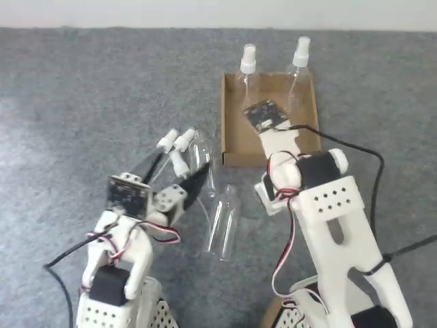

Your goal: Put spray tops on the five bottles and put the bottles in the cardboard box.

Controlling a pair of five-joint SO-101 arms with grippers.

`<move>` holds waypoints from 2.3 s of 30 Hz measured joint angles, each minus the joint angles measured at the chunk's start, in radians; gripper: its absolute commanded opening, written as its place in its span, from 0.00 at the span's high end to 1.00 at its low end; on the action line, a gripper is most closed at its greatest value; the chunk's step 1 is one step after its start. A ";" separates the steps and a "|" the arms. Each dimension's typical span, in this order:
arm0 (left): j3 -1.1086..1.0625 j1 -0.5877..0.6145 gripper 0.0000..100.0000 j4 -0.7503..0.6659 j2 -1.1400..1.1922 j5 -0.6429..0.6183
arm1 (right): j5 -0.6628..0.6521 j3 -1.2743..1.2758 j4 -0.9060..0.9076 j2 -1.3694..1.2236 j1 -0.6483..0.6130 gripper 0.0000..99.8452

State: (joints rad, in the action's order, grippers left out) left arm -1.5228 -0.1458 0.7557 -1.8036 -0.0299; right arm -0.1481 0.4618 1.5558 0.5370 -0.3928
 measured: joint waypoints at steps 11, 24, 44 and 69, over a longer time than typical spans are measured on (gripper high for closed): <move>0.066 0.305 0.69 0.410 0.000 0.245 | 0.453 0.012 -0.120 -0.018 0.002 0.71; -0.049 0.319 0.69 0.410 0.000 0.256 | 0.761 0.012 -0.362 -0.353 0.003 0.73; -0.055 0.319 0.69 0.410 0.000 0.258 | 0.592 0.155 -0.456 -0.413 0.199 0.87; 0.064 0.358 0.69 0.384 0.095 0.258 | -0.710 0.232 -0.480 -0.279 1.102 0.82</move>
State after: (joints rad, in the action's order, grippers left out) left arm -1.4584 0.2117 1.1393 -1.7085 0.2279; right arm -0.8585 0.6935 1.0756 0.2578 0.7089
